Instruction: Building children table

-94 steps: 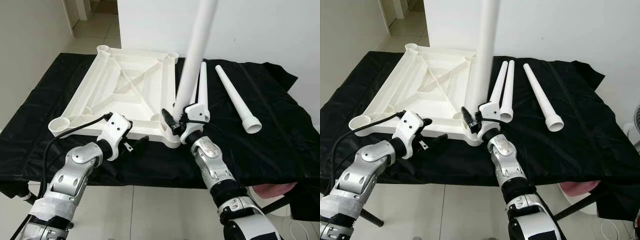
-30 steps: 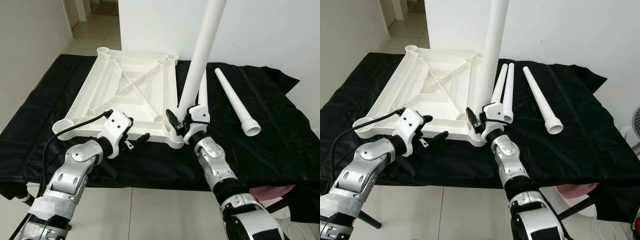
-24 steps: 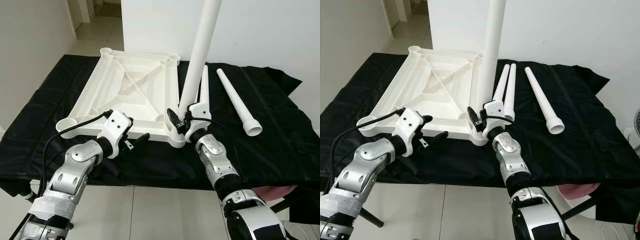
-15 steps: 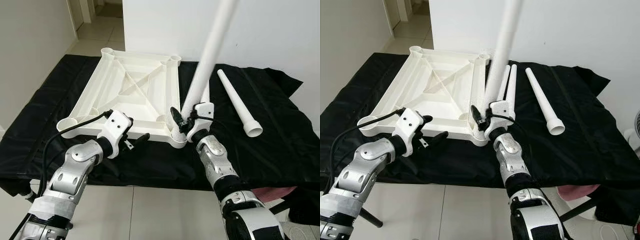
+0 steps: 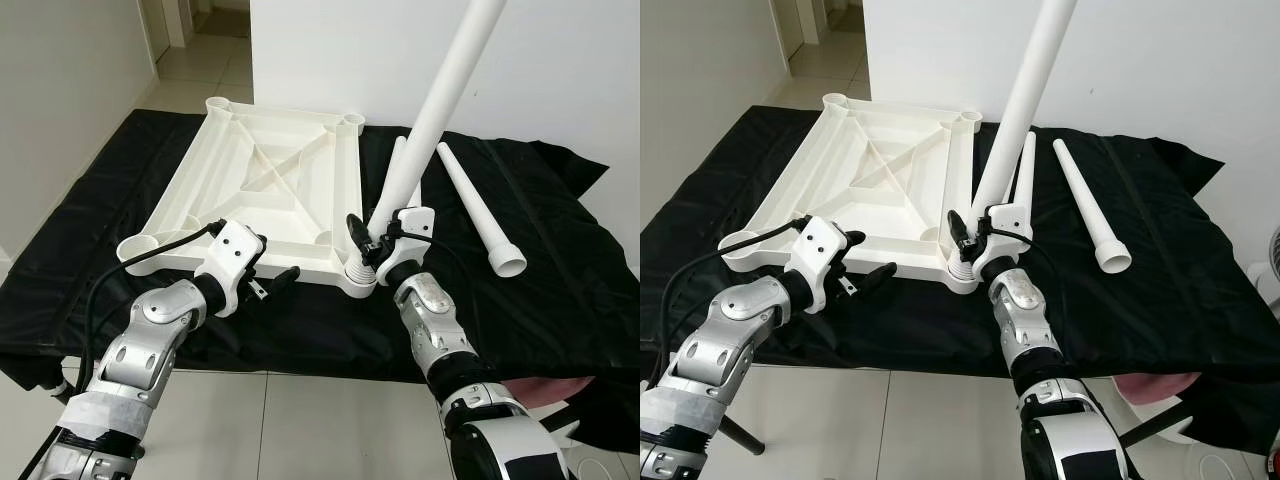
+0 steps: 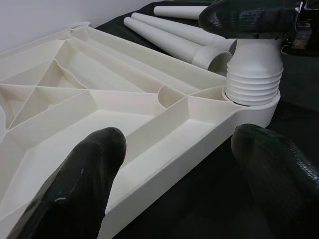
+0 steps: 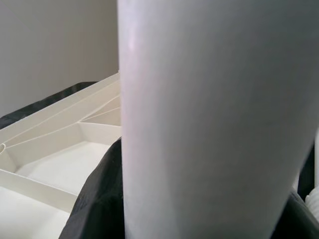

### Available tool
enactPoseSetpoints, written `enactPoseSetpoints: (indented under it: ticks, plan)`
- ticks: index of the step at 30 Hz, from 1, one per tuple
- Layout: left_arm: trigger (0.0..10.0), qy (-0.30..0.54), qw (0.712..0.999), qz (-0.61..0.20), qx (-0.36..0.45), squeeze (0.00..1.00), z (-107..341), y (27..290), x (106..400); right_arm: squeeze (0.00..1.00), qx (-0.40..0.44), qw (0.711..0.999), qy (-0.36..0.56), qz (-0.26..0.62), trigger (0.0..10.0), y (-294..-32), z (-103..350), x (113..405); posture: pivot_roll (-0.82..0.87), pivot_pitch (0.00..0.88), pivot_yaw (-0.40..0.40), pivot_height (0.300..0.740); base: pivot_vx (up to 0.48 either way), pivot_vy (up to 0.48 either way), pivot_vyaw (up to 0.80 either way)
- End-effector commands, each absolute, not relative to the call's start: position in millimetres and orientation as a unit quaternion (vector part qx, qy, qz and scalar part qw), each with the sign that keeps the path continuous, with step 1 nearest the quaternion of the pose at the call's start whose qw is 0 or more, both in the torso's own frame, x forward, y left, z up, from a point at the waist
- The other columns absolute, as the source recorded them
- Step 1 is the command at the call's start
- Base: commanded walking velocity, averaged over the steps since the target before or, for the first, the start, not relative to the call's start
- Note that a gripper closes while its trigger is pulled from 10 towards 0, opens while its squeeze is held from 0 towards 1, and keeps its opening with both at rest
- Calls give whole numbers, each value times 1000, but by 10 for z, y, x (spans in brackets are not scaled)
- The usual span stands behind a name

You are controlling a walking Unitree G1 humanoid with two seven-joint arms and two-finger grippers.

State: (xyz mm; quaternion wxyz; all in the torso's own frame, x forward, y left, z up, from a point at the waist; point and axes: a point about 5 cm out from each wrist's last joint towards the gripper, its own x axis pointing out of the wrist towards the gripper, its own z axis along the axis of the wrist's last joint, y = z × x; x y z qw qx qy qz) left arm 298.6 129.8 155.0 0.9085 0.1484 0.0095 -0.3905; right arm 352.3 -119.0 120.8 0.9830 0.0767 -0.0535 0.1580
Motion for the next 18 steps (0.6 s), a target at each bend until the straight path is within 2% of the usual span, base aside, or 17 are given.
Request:
enactPoseSetpoints:
  ticks: [1, 7, 13, 18]
  plan:
    - [10000, 6, 913, -379, 150, 0, 1581, 1305, 3008, 0, 81, 991, 62, 83, 10000, -1465, 669, 3331, 44, 19, -25, 740, 0, 0, 0]
    - [10000, 5, 913, -380, 151, 0, 1584, 1301, 3007, 0, 79, 992, 55, 87, 10000, -1446, 674, 3319, 45, 18, -27, 740, 0, 0, 0]
    - [10000, 4, 914, -378, 151, 0, 1584, 1300, 3007, 0, -13, 989, 28, 143, 10000, -1306, 694, 3258, 44, 13, -29, 740, 0, 0, 0]
    - [10000, 4, 914, -377, 151, 0, 1585, 1297, 3009, 0, -25, 988, 29, 153, 10000, -1287, 679, 3244, 44, 12, -30, 740, 0, 0, 0]
